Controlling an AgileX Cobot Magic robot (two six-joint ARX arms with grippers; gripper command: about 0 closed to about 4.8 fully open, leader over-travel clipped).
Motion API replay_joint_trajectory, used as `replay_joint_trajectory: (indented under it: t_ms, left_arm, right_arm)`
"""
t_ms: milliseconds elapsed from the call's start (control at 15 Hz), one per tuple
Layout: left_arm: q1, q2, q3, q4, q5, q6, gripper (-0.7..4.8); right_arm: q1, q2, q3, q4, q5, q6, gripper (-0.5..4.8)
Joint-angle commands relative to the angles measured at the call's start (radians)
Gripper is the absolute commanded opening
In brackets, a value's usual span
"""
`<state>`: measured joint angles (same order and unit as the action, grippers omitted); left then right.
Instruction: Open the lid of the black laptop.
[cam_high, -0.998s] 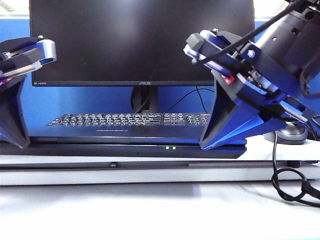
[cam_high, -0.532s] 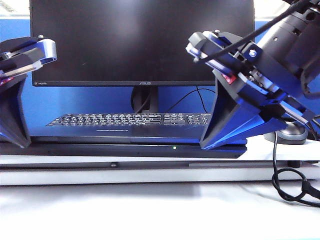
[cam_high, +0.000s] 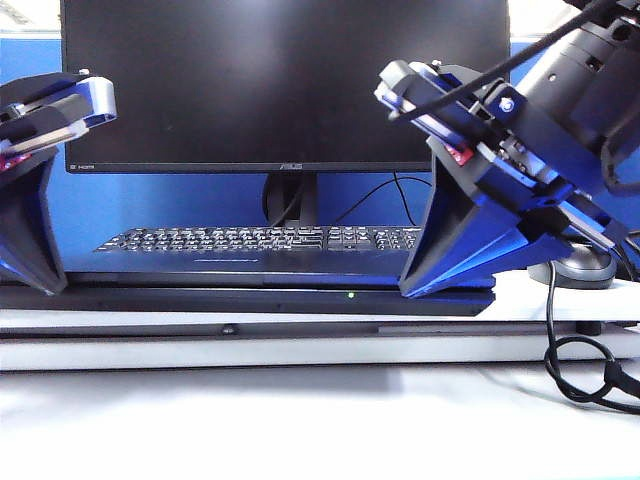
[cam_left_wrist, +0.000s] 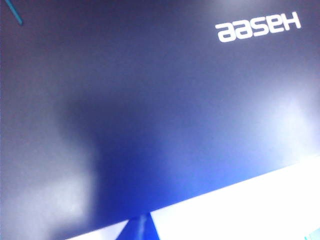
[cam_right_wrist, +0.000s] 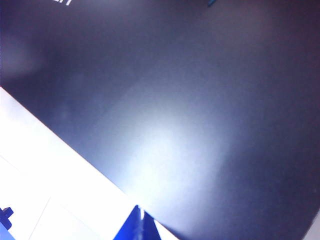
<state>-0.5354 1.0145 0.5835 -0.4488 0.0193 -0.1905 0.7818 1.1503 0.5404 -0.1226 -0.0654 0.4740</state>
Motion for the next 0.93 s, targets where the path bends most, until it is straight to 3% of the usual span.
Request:
replay_joint_trajectory:
  t_ms: [67,931]
  left_arm:
    - [0.001,-0.003,0.006,0.103,-0.016,0.018,-0.04]
    - [0.001,-0.003,0.007,0.159,-0.023,0.026,-0.04]
  right_arm:
    - [-0.016,-0.003,0.013,0.123,0.09,-0.004,-0.01]
    - [-0.027,-0.003,0.035,0.154,0.09,-0.008,-0.01]
